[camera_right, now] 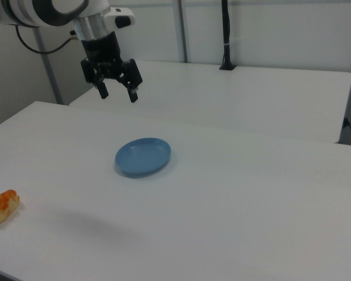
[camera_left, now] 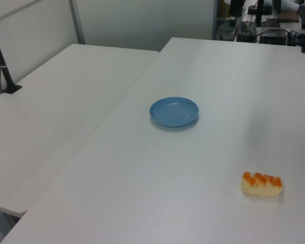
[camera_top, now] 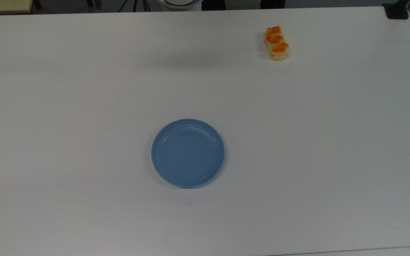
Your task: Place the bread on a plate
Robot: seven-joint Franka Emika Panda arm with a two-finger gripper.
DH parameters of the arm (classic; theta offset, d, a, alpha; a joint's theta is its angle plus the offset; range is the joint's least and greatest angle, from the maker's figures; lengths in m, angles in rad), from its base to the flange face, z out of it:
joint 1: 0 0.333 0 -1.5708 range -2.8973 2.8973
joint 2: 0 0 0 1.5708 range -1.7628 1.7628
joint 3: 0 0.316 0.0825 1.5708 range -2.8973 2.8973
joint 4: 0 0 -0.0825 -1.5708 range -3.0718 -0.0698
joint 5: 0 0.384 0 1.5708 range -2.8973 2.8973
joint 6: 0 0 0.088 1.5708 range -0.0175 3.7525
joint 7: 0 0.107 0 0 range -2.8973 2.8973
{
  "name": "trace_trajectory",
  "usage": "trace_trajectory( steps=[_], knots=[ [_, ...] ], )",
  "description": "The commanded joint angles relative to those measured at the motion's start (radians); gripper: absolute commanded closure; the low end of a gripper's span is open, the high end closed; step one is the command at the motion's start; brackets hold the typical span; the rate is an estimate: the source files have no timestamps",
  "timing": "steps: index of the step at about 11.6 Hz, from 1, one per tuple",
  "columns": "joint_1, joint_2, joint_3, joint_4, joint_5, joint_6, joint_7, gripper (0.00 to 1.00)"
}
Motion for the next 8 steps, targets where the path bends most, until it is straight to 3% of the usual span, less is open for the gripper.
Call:
trace_trajectory(
  steps=[1, 8],
  knots=[
    [0.029, -0.008, -0.006, -0.012, 0.014, -0.002, 0.029, 0.00],
    [0.031, -0.011, 0.005, -0.015, 0.007, -0.032, 0.032, 0.00]
  ],
)
